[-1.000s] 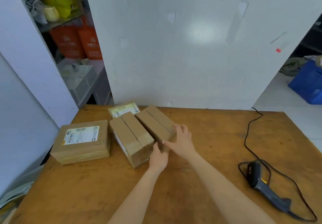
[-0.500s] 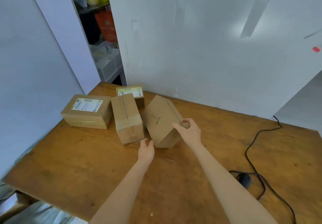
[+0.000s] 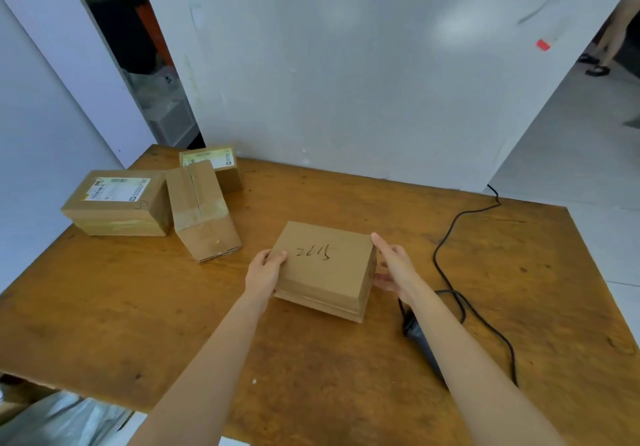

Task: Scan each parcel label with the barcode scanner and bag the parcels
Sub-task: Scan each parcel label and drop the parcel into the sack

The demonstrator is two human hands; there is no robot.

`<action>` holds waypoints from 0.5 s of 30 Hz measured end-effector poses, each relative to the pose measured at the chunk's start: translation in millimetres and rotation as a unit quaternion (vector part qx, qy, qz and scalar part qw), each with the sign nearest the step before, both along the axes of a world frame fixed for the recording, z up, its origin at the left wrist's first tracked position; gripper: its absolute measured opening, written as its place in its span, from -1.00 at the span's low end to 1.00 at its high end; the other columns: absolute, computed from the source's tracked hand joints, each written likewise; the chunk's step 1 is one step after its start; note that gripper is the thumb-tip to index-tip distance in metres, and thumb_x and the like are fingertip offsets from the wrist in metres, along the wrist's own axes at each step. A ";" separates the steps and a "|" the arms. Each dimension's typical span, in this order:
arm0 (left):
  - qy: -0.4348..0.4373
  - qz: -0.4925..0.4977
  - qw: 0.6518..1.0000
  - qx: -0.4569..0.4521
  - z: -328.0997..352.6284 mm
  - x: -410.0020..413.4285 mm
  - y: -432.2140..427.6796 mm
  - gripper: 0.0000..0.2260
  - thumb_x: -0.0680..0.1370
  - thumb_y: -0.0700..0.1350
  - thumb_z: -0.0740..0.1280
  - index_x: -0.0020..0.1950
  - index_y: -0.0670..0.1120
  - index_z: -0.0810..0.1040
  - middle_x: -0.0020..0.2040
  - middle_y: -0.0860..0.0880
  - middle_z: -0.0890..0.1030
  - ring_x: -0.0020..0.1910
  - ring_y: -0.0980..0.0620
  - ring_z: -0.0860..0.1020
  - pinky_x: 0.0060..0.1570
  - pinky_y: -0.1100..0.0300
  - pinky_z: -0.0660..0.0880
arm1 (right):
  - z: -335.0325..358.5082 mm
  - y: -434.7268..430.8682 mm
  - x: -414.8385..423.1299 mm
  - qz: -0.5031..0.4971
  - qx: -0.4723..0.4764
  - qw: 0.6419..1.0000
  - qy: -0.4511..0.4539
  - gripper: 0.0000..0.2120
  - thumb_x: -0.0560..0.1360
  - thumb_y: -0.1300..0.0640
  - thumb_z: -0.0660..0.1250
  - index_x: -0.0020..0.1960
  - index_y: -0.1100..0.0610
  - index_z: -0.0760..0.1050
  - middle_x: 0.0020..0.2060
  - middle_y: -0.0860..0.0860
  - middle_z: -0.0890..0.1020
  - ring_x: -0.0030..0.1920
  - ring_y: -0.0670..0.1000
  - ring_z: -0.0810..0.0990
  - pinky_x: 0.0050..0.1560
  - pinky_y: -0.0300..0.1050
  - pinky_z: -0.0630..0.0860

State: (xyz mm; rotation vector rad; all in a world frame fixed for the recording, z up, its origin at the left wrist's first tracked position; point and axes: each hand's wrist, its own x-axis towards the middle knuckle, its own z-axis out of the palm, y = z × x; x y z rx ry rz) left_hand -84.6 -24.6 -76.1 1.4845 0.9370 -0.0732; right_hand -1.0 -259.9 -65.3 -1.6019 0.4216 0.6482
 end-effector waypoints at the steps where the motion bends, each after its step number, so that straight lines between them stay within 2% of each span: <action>1: 0.002 0.005 1.000 0.007 -0.4 -0.6 -3.8 -0.55 0.56 0.09 0.30 0.42 0.00 0.39 0.37 -0.06 0.44 0.27 -0.13 0.43 0.24 -0.12 0.42 | -4.2 0.4 -2.6 -0.021 0.013 1.000 -0.011 -0.41 0.39 -0.29 0.37 0.22 0.07 0.36 0.04 -0.01 0.49 0.10 0.08 0.55 0.05 0.02 0.59; 2: 0.008 0.011 1.000 0.010 0.1 -1.2 -7.2 -0.52 0.55 0.11 0.31 0.43 -0.01 0.39 0.38 -0.07 0.44 0.29 -0.14 0.43 0.24 -0.10 0.41 | -8.1 1.3 -5.5 -0.034 0.028 0.999 -0.018 -0.42 0.40 -0.28 0.38 0.22 0.09 0.35 0.07 0.00 0.50 0.11 0.05 0.53 0.13 0.04 0.55; 4: 0.025 0.029 0.999 -0.011 3.3 -2.2 -14.3 -0.46 0.52 0.12 0.36 0.43 -0.07 0.39 0.35 -0.09 0.46 0.24 -0.14 0.45 0.10 -0.04 0.40 | -12.5 3.3 -12.1 -0.026 0.055 0.998 -0.016 -0.43 0.40 -0.24 0.40 0.22 0.10 0.36 0.13 0.02 0.55 0.10 0.02 0.54 0.17 0.08 0.50; 6: 0.029 0.056 0.997 -0.055 6.8 -5.5 -18.6 -0.44 0.48 0.10 0.41 0.39 -0.14 0.42 0.15 -0.08 0.54 -0.01 -0.08 0.51 -0.09 0.04 0.41 | -12.0 3.6 -17.6 0.011 0.058 0.998 0.006 -0.42 0.38 -0.21 0.44 0.25 0.05 0.36 0.13 0.03 0.56 0.09 0.06 0.55 0.15 0.21 0.48; 8: 0.018 0.081 0.993 -0.080 7.9 -8.9 -18.1 -0.49 0.48 0.10 0.42 0.34 -0.13 0.45 -0.04 -0.03 0.51 -0.20 0.02 0.46 -0.21 0.05 0.38 | -10.4 0.4 -21.3 0.035 0.059 0.997 0.021 -0.41 0.37 -0.19 0.45 0.29 0.01 0.35 0.13 0.03 0.55 0.12 0.11 0.54 0.15 0.28 0.47; 12: -0.032 0.086 0.989 -0.113 13.7 -14.9 -15.1 -0.57 0.53 0.21 0.28 0.30 -0.01 0.48 0.06 0.00 0.56 -0.04 0.00 0.51 -0.04 0.01 0.38 | -5.9 -6.4 -26.0 0.030 0.097 0.993 0.061 -0.50 0.38 -0.27 0.39 0.23 -0.10 0.41 0.19 0.05 0.50 0.18 0.16 0.48 0.21 0.32 0.44; 14: -0.059 0.073 0.989 -0.119 18.7 -16.9 -12.7 -0.60 0.55 0.25 0.20 0.17 -0.01 0.53 0.07 -0.01 0.59 0.01 0.03 0.53 -0.03 0.03 0.44 | -1.7 -10.0 -26.7 0.019 0.130 0.987 0.090 -0.50 0.37 -0.36 0.32 0.18 -0.11 0.43 0.16 0.07 0.49 0.16 0.16 0.49 0.15 0.21 0.50; 15: -0.066 0.064 0.990 -0.109 20.0 -18.1 -9.7 -0.63 0.57 0.24 0.18 0.12 0.00 0.53 0.17 -0.03 0.57 0.12 0.01 0.52 0.08 -0.01 0.45 | -1.2 -13.2 -25.6 0.008 0.152 0.983 0.103 -0.42 0.36 -0.40 0.29 0.21 -0.05 0.44 0.14 0.10 0.50 0.13 0.16 0.51 0.08 0.13 0.53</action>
